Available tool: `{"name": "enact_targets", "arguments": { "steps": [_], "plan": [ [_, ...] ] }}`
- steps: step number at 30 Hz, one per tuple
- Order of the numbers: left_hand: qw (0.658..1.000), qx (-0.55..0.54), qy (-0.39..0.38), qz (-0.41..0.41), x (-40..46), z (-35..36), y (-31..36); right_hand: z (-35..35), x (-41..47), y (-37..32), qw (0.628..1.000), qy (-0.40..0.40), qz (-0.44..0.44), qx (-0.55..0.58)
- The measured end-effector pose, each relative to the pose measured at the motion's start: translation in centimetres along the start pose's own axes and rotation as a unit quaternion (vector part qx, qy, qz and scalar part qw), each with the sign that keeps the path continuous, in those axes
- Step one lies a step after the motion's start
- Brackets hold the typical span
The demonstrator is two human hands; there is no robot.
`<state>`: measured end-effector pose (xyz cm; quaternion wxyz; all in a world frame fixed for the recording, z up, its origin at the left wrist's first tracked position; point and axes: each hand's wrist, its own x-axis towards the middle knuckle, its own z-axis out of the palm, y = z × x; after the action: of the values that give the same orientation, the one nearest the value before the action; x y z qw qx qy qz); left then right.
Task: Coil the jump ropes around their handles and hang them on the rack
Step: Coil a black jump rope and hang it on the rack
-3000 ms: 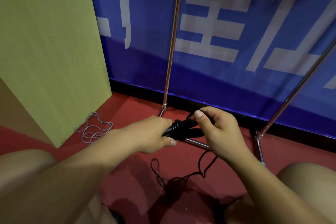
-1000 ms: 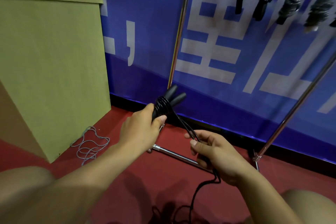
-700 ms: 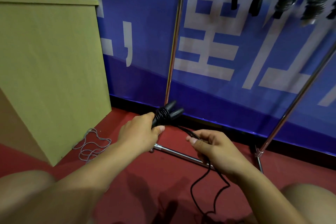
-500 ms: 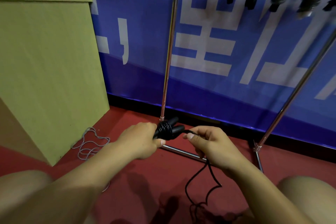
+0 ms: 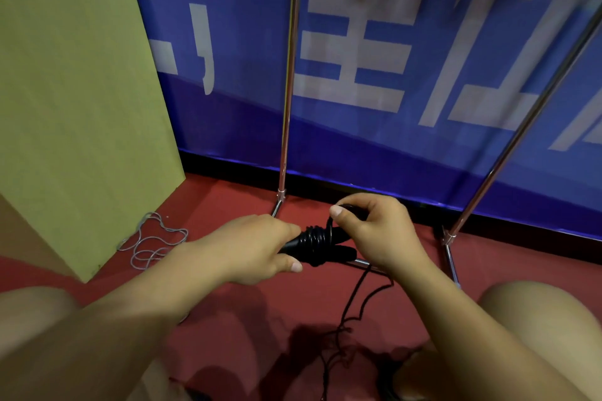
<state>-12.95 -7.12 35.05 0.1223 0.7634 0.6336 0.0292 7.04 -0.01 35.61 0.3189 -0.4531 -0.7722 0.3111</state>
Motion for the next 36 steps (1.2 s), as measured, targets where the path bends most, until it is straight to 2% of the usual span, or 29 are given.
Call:
{"name": "enact_targets", "arguments": {
  "steps": [3, 6, 11, 13, 18, 22, 25, 30, 36],
  "plan": [
    [0.998, 0.033, 0.049, 0.031, -0.1, 0.1, 0.1, -0.4, 0.2, -0.3, 0.999, 0.017, 0.021, 0.032],
    [0.989, 0.038, 0.120, 0.081, -0.1, 0.3, -0.3, -1.3, 0.6, -0.2, 0.991, 0.001, 0.079, 0.107],
    [0.965, 0.012, 0.200, 0.167, -0.1, 0.9, -0.4, -2.6, 0.7, -0.5, 0.931, -0.132, 0.162, 0.298],
    [0.955, 0.012, 0.231, 0.188, 0.0, 1.1, -0.4, -2.8, 0.7, -0.4, 0.918, -0.143, 0.159, 0.333],
    [0.932, 0.013, 0.295, 0.209, 0.0, 0.8, 0.0, -3.0, 0.7, -0.5, 0.913, -0.156, 0.120, 0.357],
    [0.914, -0.043, 0.358, 0.186, -0.2, 0.4, 0.5, -2.9, 0.7, -0.9, 0.935, -0.182, 0.069, 0.295],
    [0.911, -0.066, 0.380, 0.146, -0.3, 0.2, 0.5, -2.6, 0.7, -0.9, 0.947, -0.162, 0.071, 0.268],
    [0.900, -0.050, 0.430, 0.058, -0.5, -0.1, 0.7, -1.8, 0.8, -0.5, 0.939, -0.148, 0.085, 0.299],
    [0.908, -0.054, 0.413, -0.041, -0.6, -0.2, 0.6, -1.2, 0.6, -0.1, 0.950, -0.157, 0.072, 0.260]
  ]
}}
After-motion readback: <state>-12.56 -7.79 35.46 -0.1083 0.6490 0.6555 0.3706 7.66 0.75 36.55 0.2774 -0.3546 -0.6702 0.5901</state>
